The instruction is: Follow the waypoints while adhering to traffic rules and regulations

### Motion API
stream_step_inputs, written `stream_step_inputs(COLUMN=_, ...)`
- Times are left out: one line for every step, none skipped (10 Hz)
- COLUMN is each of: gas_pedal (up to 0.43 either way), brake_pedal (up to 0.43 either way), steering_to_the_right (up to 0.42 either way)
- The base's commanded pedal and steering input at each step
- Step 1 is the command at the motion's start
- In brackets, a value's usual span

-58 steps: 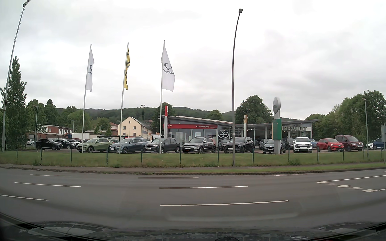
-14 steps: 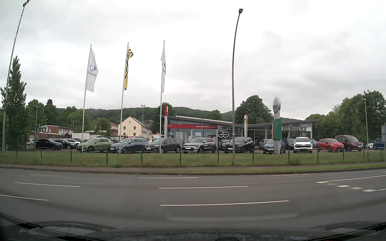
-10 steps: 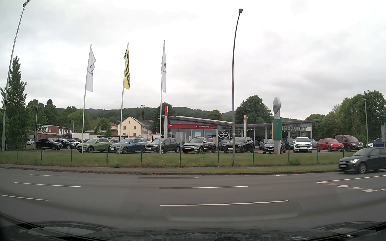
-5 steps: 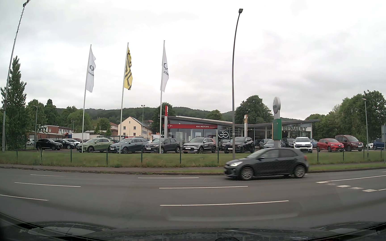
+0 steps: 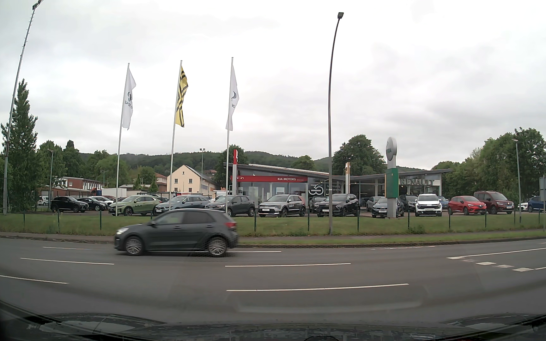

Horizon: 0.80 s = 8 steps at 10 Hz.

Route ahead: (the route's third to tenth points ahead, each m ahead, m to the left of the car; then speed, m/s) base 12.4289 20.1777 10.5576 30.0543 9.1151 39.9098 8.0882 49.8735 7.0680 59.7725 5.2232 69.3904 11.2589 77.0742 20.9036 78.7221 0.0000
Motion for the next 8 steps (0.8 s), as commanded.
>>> stream_step_inputs(gas_pedal=0.000, brake_pedal=0.262, steering_to_the_right=-0.205)
stream_step_inputs(gas_pedal=0.000, brake_pedal=0.262, steering_to_the_right=-0.205)
stream_step_inputs(gas_pedal=0.000, brake_pedal=0.262, steering_to_the_right=-0.204)
stream_step_inputs(gas_pedal=0.000, brake_pedal=0.262, steering_to_the_right=-0.204)
stream_step_inputs(gas_pedal=0.000, brake_pedal=0.262, steering_to_the_right=-0.203)
stream_step_inputs(gas_pedal=0.000, brake_pedal=0.262, steering_to_the_right=-0.203)
stream_step_inputs(gas_pedal=0.000, brake_pedal=0.262, steering_to_the_right=-0.204)
stream_step_inputs(gas_pedal=0.000, brake_pedal=0.262, steering_to_the_right=-0.203)
